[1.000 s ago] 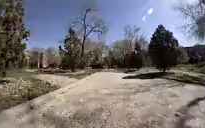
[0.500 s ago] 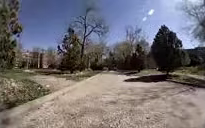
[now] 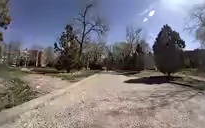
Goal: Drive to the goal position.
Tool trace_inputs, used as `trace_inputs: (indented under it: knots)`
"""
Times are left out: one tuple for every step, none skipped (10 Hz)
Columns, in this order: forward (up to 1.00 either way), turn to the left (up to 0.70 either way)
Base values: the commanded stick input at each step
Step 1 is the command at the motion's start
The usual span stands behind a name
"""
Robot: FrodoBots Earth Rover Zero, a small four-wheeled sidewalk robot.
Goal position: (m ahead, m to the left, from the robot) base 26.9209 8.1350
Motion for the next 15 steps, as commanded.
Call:
trace_inputs:
  knots:
    - [1.00, 0.00]
    - [1.00, 0.00]
    - [1.00, 0.00]
    - [1.00, 0.00]
    - [1.00, 0.00]
    - [1.00, 0.00]
    - [1.00, 0.00]
    - [1.00, 0.00]
    - [1.00, 0.00]
    - [1.00, 0.00]
    - [1.00, -0.05]
    - [1.00, -0.40]
    - [1.00, -0.40]
    - [1.00, -0.36]
    - [1.00, -0.14]
